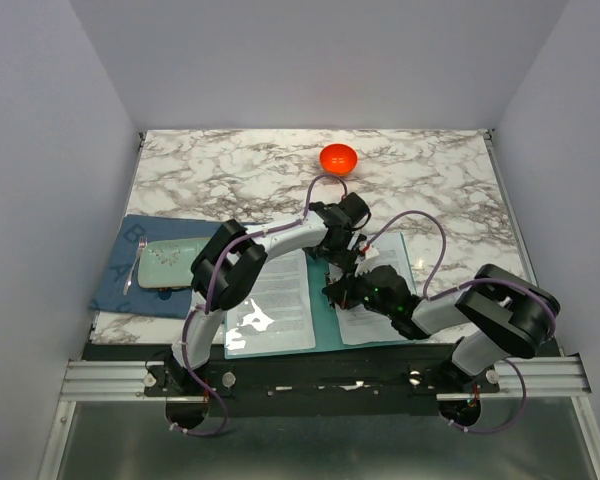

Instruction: Put the files into the folder

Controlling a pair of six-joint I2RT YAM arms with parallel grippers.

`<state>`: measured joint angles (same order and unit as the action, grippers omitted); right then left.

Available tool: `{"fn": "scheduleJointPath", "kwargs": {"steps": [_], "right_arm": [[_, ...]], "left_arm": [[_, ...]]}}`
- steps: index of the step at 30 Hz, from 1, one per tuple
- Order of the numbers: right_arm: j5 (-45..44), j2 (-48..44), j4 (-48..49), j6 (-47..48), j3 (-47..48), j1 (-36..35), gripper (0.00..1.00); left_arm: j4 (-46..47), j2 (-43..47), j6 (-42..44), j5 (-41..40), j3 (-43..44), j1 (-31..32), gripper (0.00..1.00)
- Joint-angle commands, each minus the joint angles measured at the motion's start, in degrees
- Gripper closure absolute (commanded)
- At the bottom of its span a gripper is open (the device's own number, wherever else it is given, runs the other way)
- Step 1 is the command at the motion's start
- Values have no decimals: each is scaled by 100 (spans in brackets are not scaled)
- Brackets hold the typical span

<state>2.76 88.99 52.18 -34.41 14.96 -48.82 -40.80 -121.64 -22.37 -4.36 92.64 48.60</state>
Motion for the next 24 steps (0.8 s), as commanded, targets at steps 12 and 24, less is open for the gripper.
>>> {"fn": "scheduleJointPath", "kwargs": {"steps": [12, 24], "right_arm": [[-461, 444, -1175, -311, -441, -295, 99], [-874, 452, -1386, -549, -354, -321, 99]], "left_arm": [[-139, -44, -4, 85, -238, -79, 5], [-130, -8, -4, 67, -264, -79, 5]]}}
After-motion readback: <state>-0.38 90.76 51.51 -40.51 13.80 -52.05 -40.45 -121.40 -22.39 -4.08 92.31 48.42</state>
